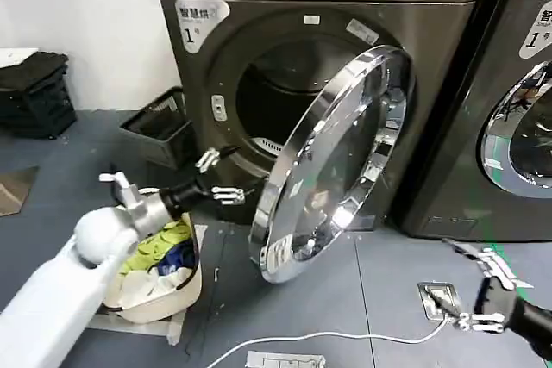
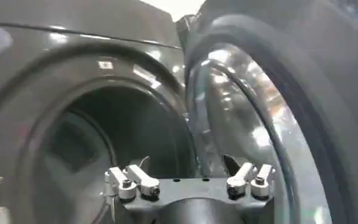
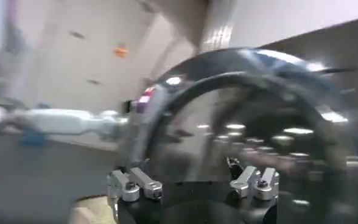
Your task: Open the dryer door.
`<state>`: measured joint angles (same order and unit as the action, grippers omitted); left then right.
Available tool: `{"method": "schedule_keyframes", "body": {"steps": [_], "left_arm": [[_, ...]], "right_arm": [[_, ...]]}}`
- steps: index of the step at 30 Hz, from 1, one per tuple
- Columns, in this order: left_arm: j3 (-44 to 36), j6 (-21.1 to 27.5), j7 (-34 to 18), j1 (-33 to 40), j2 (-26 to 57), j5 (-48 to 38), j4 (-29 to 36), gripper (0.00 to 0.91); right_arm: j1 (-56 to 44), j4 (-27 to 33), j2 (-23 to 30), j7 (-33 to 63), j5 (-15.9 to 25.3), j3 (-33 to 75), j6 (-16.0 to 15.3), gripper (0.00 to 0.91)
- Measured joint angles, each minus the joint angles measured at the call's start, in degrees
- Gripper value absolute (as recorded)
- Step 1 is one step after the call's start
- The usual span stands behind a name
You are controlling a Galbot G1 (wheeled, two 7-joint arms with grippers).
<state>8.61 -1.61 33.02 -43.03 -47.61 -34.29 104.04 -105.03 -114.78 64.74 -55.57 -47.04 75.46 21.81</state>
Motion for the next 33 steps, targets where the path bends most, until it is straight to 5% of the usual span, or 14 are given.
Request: {"method": "schedule_keyframes", "body": {"steps": [16, 33], "left_arm": [[-15.0, -0.7, 0.3, 10.7, -5.1, 0.5, -5.1, 0.907], [-25.9, -0.7, 0.0, 20.0, -14.0, 2.6, -11.1, 0.907]], "right_arm": [[-1.7, 5.9, 14.4, 24.3, 12.4, 16.2, -0.7, 0.907], [1.8, 13.6, 21.0, 52.0, 26.8, 35.1, -20.1, 0.907]]}}
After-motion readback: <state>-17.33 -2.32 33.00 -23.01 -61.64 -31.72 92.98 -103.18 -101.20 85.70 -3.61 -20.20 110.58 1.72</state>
